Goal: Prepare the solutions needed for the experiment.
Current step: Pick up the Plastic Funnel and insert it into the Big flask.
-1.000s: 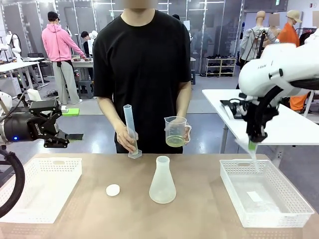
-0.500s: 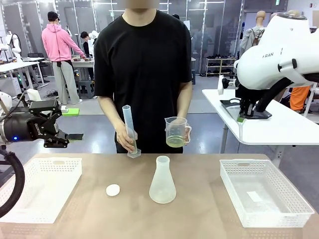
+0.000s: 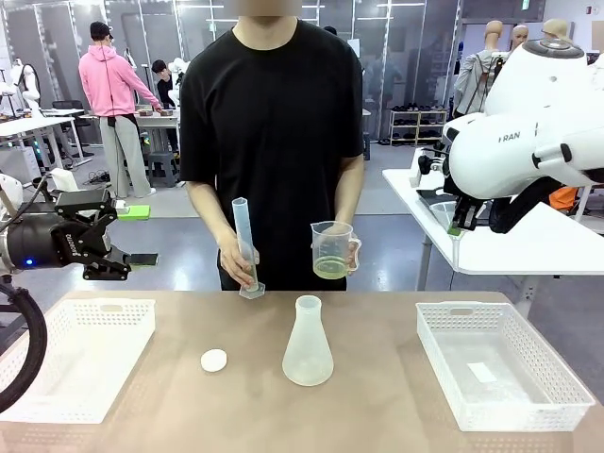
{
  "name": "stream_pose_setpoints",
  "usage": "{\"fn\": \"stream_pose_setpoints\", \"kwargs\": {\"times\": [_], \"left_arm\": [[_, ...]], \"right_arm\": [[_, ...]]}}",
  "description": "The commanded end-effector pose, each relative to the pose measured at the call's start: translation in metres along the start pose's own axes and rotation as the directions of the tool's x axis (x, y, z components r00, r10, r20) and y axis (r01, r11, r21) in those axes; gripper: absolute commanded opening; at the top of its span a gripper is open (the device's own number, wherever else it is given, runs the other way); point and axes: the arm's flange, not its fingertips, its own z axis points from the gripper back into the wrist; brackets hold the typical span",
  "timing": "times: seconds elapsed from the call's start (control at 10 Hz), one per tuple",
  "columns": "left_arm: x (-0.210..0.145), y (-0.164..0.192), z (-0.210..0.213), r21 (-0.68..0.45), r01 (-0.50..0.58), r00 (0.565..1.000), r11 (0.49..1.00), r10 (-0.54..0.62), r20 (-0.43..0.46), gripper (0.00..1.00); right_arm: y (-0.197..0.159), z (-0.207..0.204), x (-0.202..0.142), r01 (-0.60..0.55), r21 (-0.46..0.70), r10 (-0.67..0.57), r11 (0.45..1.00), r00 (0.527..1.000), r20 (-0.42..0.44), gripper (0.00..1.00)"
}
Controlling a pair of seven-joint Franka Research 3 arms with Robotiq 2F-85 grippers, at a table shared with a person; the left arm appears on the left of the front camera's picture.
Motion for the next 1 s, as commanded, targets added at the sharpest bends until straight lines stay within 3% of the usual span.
{"fn": "stream_pose_setpoints", "kwargs": {"times": [0.0, 0.7, 0.8, 0.9], "left_arm": [[0.0, -0.002, -0.002, -0.004, -0.005, 1.0, 1.0, 0.005, -0.001, 1.0], [0.0, -0.002, -0.002, -0.004, -0.005, 1.0, 1.0, 0.005, -0.001, 1.0], [0.0, -0.002, -0.002, -0.004, -0.005, 1.0, 1.0, 0.005, -0.001, 1.0], [0.0, -0.002, -0.002, -0.004, -0.005, 1.0, 1.0, 0.005, -0.001, 1.0]], "right_arm": [[-0.004, 0.005, 0.001, -0.021, -0.005, 0.021, 1.0, 1.0, 0.012, 0.0], [-0.004, 0.005, 0.001, -0.021, -0.005, 0.021, 1.0, 1.0, 0.012, 0.0], [-0.002, 0.004, 0.003, -0.003, -0.005, 0.003, 1.0, 1.0, 0.01, 0.06], [0.008, 0.003, 0.01, -0.081, 0.008, 0.08, 0.997, 0.993, 0.082, 0.06]]}}
